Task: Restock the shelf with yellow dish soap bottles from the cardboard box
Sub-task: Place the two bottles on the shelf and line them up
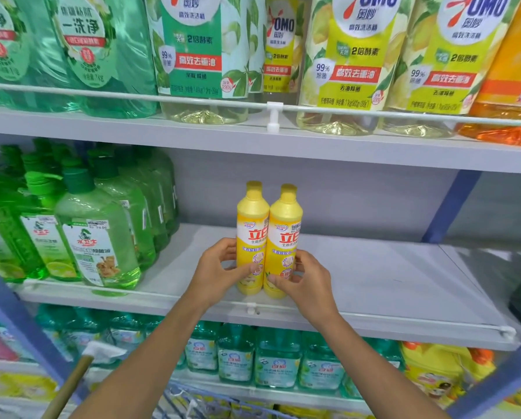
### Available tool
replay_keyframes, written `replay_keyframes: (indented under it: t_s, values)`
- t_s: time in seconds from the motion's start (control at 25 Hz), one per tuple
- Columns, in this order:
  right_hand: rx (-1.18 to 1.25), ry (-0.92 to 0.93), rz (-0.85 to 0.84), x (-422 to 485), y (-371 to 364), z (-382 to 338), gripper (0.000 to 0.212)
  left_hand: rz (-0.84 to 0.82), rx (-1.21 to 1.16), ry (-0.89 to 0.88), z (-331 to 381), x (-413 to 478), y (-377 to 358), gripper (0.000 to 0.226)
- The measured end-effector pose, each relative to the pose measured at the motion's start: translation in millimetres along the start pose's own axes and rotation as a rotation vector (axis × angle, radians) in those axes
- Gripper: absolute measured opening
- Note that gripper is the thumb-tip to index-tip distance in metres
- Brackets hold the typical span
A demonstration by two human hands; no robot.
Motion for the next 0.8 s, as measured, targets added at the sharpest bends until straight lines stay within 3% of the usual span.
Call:
replay_keyframes:
  t_s: [0.2,0.48,0.8]
  values:
    - [-0.06,0.018,0.03,19,-5,5,0.063,-0.055,0.118,0.007,-3,14,-9,0.062]
    - [-0.171,-0.133,-0.099,38,-16,35,0.053,-0.01,0.271,0.115,-27,47,-27,0.058]
    - [-0.075,-0.257,0.088,96,-17,70,0.047,0.099,0.202,0.148,-60,106,-45,0.053]
Point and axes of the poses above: each hand's wrist, its own x-axis towards the middle knuckle, its own y-axis out of the back of the hand, z = x × y, the point moved 10 cm from there along x, towards the middle knuckle, and after that the axes turned 3 degrees about z, right-handed, at the moved point
